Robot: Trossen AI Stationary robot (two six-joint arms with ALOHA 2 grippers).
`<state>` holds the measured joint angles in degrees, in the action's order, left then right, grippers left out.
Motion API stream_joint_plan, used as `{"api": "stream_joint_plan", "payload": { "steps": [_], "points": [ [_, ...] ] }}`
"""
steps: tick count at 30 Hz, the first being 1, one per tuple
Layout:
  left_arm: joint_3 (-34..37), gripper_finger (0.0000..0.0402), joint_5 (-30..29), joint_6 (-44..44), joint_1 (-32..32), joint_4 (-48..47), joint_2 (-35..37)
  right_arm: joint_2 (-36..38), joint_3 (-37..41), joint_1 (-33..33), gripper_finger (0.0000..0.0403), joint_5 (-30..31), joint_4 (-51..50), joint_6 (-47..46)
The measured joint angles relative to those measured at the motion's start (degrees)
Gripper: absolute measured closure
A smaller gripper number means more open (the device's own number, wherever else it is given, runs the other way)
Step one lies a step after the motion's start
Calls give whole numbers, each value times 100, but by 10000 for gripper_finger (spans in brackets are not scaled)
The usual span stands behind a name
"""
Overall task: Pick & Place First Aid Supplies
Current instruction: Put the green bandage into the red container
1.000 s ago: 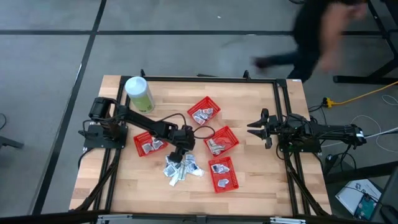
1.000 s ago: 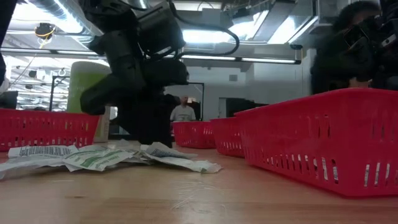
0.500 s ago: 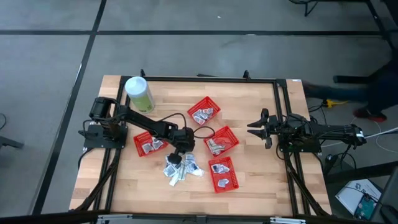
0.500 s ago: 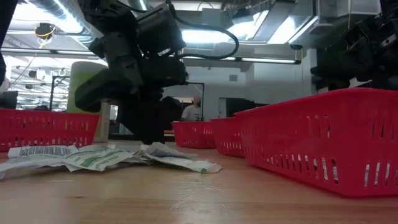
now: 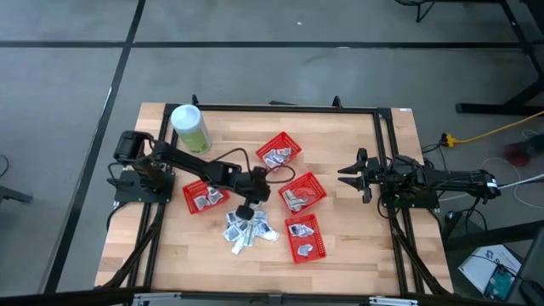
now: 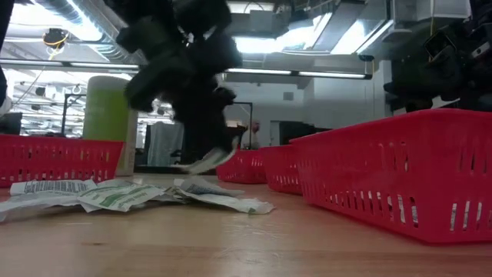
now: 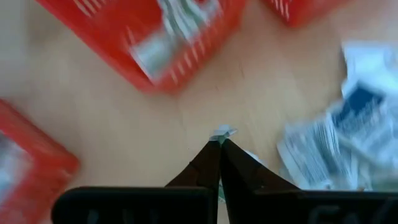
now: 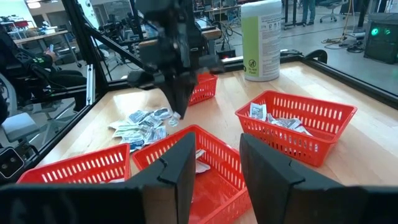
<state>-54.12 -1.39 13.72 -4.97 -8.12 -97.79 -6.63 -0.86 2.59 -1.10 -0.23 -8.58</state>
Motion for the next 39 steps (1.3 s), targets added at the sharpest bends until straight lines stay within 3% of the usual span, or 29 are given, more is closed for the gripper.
{"api": "stream_joint_plan", "payload": {
  "steps": [6, 17, 23, 31, 39],
  "points": [
    [-370, 397, -65, 266, -17, 361, 37, 2, 0, 2, 276, -1, 1, 0],
    [-471, 399, 34, 714, -20, 2253, -14, 0, 0, 0, 276, -2, 0, 0],
    [-477, 397, 286, 910, -24, 3225, -412, 0, 0, 2, 276, -2, 0, 0],
    [-473, 398, -103, 1128, 79, 3539, -820, 0, 0, 0, 276, -1, 0, 0],
    [-473, 398, -172, 1112, 318, 3229, -866, 0, 0, 0, 276, -2, 0, 0]
  ]
}}
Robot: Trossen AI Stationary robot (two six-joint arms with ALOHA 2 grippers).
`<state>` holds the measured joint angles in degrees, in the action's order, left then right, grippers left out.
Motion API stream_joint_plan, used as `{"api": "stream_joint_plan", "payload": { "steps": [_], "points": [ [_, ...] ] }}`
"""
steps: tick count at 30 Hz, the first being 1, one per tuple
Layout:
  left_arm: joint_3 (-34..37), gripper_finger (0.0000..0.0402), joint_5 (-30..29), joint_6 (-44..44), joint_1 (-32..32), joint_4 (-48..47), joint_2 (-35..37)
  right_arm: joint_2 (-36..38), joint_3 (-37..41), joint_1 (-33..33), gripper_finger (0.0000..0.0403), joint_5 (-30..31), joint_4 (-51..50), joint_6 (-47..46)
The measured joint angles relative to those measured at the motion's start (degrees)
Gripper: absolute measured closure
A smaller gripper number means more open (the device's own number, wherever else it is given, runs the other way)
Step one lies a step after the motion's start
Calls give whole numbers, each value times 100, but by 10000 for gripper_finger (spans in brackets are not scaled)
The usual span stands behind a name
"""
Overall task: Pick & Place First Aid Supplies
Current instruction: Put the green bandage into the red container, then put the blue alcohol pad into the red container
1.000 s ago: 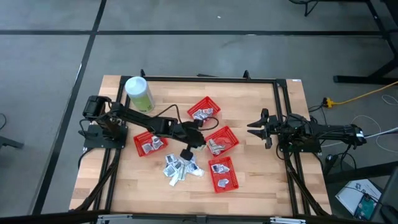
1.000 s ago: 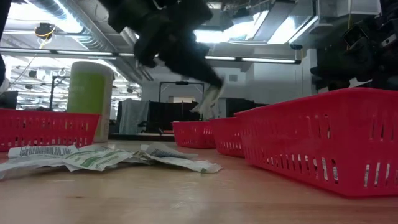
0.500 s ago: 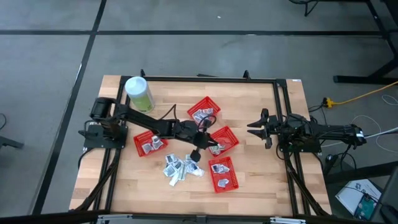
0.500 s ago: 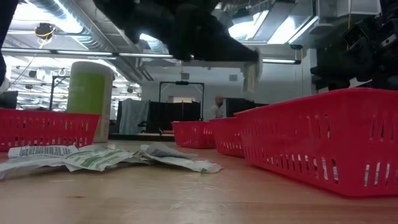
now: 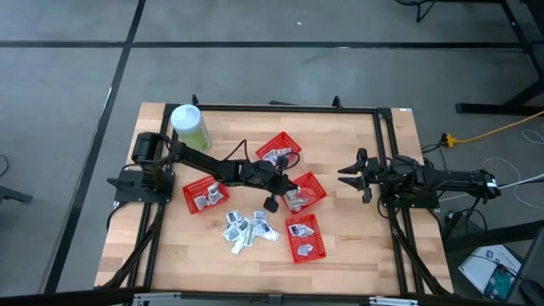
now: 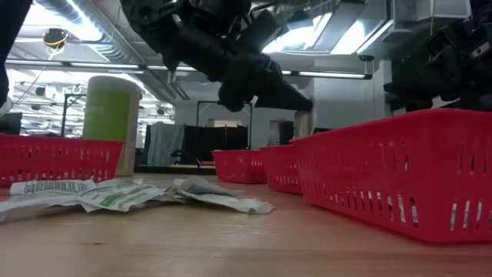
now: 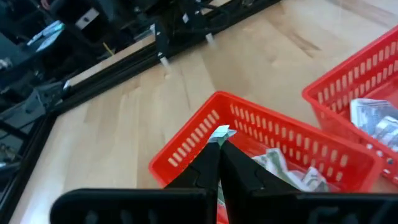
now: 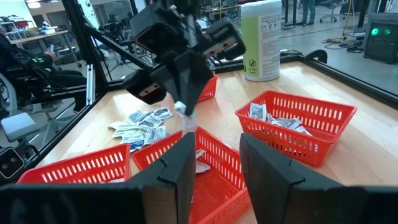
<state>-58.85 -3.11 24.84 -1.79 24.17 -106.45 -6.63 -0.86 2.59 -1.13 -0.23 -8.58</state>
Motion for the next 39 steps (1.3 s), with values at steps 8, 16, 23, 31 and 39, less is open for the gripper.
{"api": "stream_joint_plan", "payload": {
  "steps": [8, 16, 23, 31, 39],
  "points": [
    [0, 363, 7, -288, 144, -13, 0, 1, 0, 0, 276, 2, 0, 0],
    [0, 304, 14, -178, 167, -49, 0, 1, 0, 0, 276, 1, 1, 0],
    [0, 274, -161, 70, 162, -65, 24, 0, 0, 0, 276, 2, 0, 0],
    [-4, 275, -195, 82, 110, -448, 449, 1, 0, 1, 276, 1, 1, 0],
    [-4, 274, -187, 46, -107, -840, 718, 0, 0, 2, 276, 2, 0, 0]
  ]
}}
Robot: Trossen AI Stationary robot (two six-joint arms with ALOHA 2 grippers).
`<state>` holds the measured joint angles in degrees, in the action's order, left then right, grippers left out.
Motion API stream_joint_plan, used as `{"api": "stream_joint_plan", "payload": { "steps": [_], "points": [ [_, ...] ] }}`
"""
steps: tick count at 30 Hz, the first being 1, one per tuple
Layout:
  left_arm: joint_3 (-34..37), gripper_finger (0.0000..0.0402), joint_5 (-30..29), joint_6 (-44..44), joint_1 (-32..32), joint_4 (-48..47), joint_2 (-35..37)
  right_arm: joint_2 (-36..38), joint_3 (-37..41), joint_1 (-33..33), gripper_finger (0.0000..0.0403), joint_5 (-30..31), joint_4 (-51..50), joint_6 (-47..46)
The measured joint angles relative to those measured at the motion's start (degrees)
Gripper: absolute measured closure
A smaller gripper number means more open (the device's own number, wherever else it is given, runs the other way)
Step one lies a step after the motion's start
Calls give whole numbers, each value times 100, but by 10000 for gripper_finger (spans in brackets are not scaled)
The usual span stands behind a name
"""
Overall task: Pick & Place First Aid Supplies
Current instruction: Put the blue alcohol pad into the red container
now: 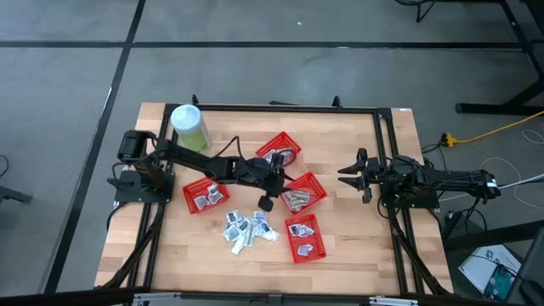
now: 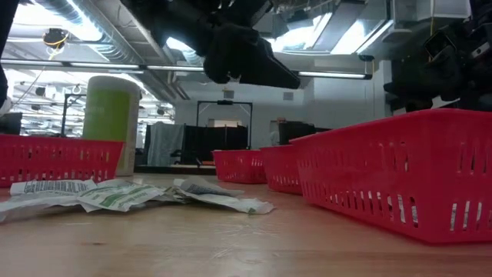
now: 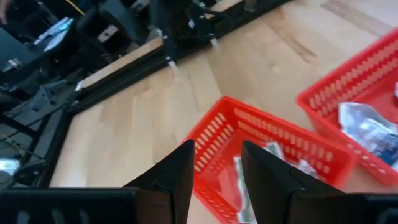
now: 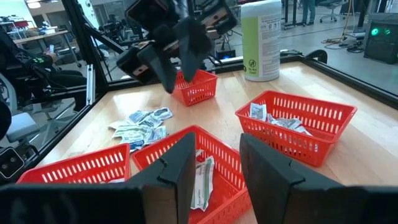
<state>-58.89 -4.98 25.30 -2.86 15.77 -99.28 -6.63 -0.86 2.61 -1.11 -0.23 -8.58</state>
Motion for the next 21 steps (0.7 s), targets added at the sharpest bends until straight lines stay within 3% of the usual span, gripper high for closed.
{"api": "stream_joint_plan", "payload": {
  "steps": [11, 21],
  "points": [
    [98, 276, -14, 83, -339, -446, 44, 0, 0, -2, 276, 0, 0, 0],
    [1011, 277, -17, -114, -462, -352, 1012, 0, 0, 0, 276, -2, 0, 0]
  ]
}}
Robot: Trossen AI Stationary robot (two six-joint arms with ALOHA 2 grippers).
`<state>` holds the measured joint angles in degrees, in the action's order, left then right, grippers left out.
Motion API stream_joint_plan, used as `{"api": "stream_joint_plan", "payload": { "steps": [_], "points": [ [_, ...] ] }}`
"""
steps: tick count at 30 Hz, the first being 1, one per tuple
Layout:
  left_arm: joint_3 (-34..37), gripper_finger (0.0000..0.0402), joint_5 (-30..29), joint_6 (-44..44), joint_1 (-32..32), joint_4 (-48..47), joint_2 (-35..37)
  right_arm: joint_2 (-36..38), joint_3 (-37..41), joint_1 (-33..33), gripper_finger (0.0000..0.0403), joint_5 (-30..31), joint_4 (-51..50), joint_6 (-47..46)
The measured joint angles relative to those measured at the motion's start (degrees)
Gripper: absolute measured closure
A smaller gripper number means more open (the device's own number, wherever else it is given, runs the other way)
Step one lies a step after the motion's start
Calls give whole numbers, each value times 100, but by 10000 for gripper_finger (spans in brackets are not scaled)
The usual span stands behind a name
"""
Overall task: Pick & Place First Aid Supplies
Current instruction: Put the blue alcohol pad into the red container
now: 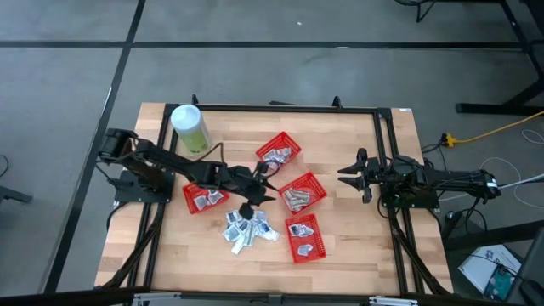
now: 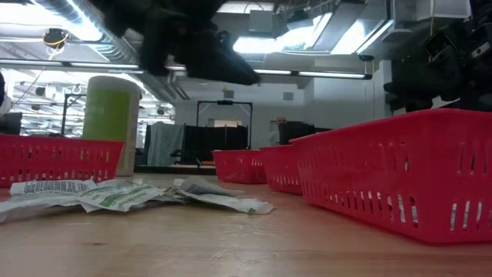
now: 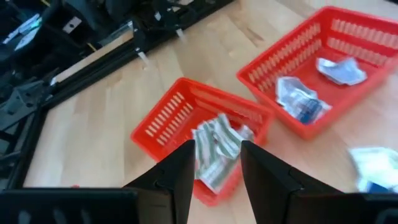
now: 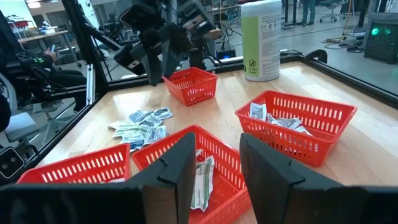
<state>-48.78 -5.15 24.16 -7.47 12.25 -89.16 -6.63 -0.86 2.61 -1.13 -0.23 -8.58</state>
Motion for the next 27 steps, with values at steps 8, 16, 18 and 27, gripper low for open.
{"api": "stream_joint_plan", "payload": {
  "steps": [8, 16, 18, 27],
  "points": [
    [740, 282, 19, -104, -235, -63, 431, 0, 0, -1, 276, 2, 0, 0],
    [1107, 284, 22, -149, -351, -529, 425, 1, 0, -2, 276, 1, 0, 0],
    [1107, 284, 29, -282, -349, -738, 425, 1, 0, -1, 276, 1, 1, 0],
    [1107, 283, 800, 109, -349, -917, 299, 1, 0, -2, 276, 1, 0, 0]
  ]
}}
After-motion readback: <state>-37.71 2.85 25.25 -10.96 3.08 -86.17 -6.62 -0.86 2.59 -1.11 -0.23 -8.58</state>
